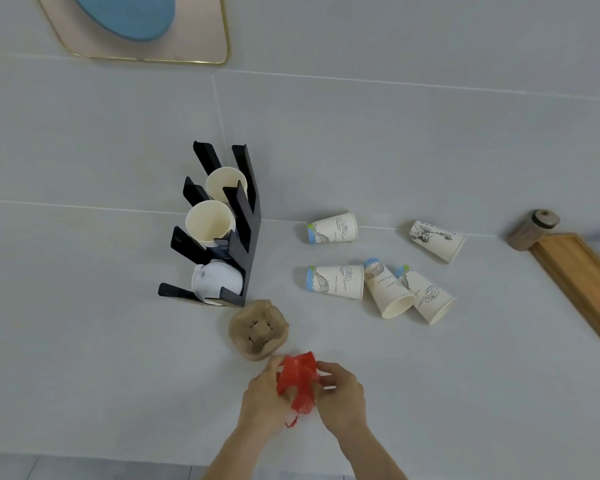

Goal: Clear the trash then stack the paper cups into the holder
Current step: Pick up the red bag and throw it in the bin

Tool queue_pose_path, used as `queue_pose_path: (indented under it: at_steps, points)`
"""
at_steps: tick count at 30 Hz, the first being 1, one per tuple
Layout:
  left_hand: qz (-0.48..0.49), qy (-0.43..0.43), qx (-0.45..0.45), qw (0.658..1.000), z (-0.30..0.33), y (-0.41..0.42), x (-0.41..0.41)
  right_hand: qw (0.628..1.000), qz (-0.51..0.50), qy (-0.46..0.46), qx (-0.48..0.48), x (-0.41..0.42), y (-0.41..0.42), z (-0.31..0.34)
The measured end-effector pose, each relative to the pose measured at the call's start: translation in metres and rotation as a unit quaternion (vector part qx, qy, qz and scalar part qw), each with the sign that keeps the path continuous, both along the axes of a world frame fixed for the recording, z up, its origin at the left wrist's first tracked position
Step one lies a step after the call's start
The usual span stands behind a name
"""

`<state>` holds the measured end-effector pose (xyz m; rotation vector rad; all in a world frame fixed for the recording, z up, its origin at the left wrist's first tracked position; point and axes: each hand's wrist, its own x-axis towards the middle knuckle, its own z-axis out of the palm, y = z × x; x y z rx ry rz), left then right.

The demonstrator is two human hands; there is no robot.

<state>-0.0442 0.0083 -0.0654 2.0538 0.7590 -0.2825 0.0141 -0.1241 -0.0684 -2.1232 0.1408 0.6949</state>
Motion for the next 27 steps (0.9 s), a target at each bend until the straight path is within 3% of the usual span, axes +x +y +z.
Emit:
queue_pose_path:
  at_steps: [4, 9, 15, 20, 27]
  points:
    - [0.048, -0.077, -0.055, 0.994, 0.018, 0.019, 0.016, 0.993, -0.094, -0.042, 0.062, 0.018, 0.02, 0.023]
    - [0.132, -0.164, -0.082, 0.974, 0.03, 0.059, 0.031, 0.982, -0.132, -0.093, 0.094, 0.042, 0.064, 0.045]
    - [0.23, -0.108, 0.005, 0.967, 0.005, 0.099, 0.019, 0.988, -0.102, -0.105, 0.056, 0.037, 0.114, 0.042]
    - [0.231, -0.019, -0.089, 0.969, -0.012, 0.109, 0.019, 0.988, -0.056, -0.132, -0.053, 0.038, 0.126, 0.029]
    - [0.31, 0.001, -0.155, 0.938, -0.016, 0.1, 0.025, 0.999, -0.011, -0.04, -0.021, 0.055, 0.121, 0.019]
